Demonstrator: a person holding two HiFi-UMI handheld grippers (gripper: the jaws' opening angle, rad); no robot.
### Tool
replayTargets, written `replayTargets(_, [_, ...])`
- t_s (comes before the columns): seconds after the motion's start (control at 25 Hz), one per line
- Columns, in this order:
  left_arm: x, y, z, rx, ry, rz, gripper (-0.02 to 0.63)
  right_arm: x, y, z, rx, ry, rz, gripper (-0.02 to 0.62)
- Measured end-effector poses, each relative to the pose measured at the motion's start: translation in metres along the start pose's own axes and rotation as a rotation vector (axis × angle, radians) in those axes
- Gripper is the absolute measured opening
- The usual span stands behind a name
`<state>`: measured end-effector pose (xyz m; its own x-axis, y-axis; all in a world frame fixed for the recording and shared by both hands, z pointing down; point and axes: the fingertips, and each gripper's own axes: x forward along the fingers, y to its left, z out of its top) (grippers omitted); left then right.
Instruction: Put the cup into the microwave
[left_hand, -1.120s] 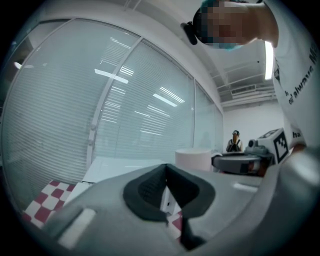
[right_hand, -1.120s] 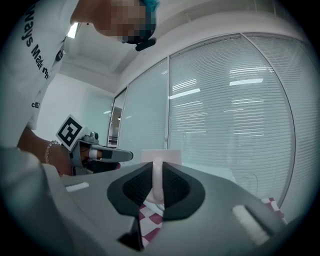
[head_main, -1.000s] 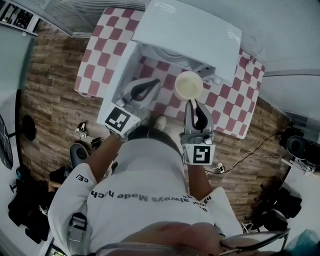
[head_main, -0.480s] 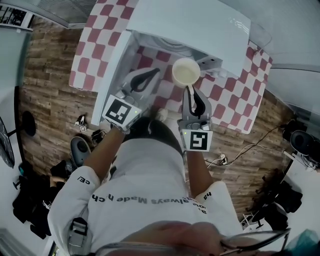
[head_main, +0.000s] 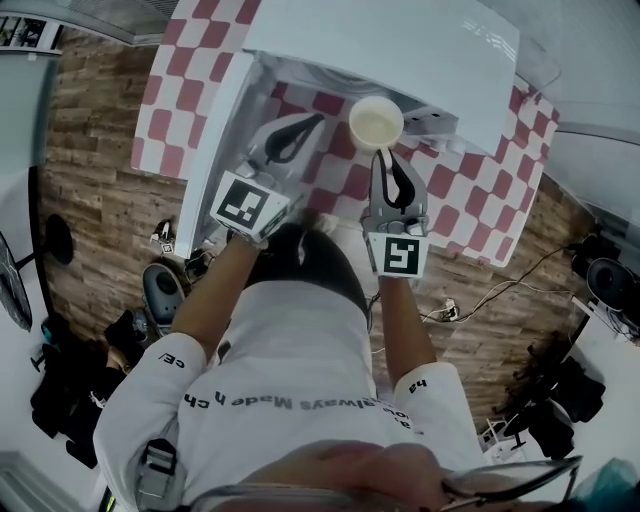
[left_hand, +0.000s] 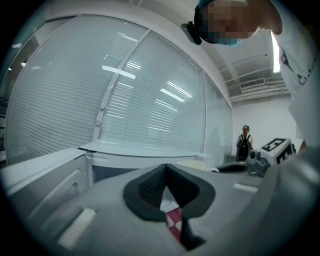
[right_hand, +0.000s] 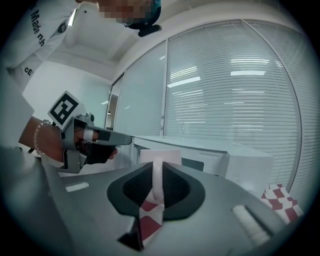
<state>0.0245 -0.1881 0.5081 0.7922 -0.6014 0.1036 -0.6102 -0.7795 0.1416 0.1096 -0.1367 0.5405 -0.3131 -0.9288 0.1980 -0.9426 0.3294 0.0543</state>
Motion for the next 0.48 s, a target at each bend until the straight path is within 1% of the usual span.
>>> replayTargets(0.12, [0.009, 0.007, -0.012, 0.002, 0.01, 0.003, 0.004, 0.015, -0.005, -0.004, 0.001, -0.006, 0.002, 0.037])
replayTargets(0.28, [0.023, 0.021, -0.025, 0.007, 0.029, 0.02, 0.005, 0.036, -0.001, -0.005, -0.02, -0.075, 0.038, 0.037])
replayTargets(0.36, [0.029, 0.028, -0.031, 0.014, 0.04, 0.025, 0.003, 0.044, 0.005, -0.013, -0.019, -0.066, 0.059, 0.037])
replayTargets(0.48, [0.036, 0.038, -0.039, 0.013, 0.052, 0.033, 0.003, 0.053, 0.004, -0.024, 0.004, -0.05, 0.062, 0.037])
